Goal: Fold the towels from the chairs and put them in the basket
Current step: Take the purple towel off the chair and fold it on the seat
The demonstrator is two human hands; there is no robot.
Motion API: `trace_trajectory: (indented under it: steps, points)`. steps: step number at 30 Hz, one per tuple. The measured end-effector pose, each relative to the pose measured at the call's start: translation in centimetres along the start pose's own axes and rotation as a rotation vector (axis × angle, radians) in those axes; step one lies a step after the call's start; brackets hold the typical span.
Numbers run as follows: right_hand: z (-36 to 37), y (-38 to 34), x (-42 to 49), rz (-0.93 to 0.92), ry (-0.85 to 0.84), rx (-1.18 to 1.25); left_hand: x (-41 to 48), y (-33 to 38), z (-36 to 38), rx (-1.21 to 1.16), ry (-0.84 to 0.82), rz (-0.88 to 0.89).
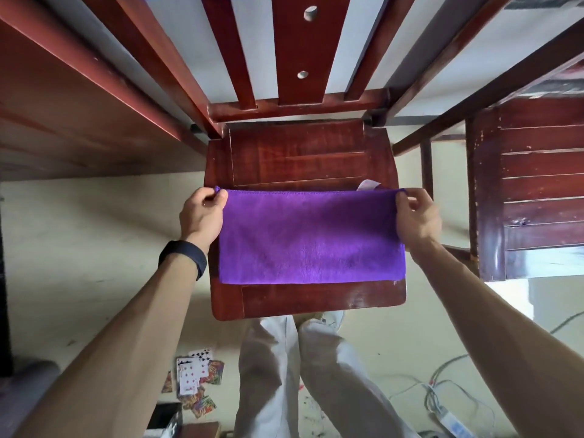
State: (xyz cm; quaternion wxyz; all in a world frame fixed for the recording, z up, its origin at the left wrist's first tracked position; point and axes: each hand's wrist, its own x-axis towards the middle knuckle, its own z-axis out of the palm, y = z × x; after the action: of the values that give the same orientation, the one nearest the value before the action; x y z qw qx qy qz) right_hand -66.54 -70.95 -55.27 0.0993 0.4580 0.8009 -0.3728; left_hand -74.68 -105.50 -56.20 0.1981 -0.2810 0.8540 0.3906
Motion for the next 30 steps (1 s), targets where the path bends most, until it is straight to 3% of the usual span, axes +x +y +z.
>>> trace_trajectory:
  steps: [8,15,17,19,21,23,26,30]
  points:
    - [1.7,-0.3,-0.4,-0.048,0.131,-0.099,-0.8,0.2,1.1,0.136,0.091,0.055]
    - [2.0,-0.1,-0.9,-0.033,0.147,-0.057,-1.9,-0.1,1.7,0.225,0.182,0.088]
    - [2.5,0.6,-1.9,-0.086,0.217,-0.105,-2.6,-0.6,1.8,0.329,0.261,0.175]
    - [3.3,0.7,-4.4,-0.193,0.294,-0.224,-3.8,-1.4,2.5,0.518,0.371,0.419]
    - [5.1,0.5,-7.5,-0.362,0.256,-0.356,-5.0,-2.2,3.8,0.669,0.301,0.703]
    - [7.2,0.7,-9.3,-0.447,0.16,-0.478,-5.2,-3.1,5.0,0.774,0.127,0.822]
    - [7.9,2.9,-7.5,-0.314,0.098,-0.545,-4.3,-5.0,5.2,0.856,0.018,0.793]
    - [6.5,5.1,-5.4,-0.372,0.069,-0.61,-3.7,-5.6,5.0,0.86,0.01,0.776]
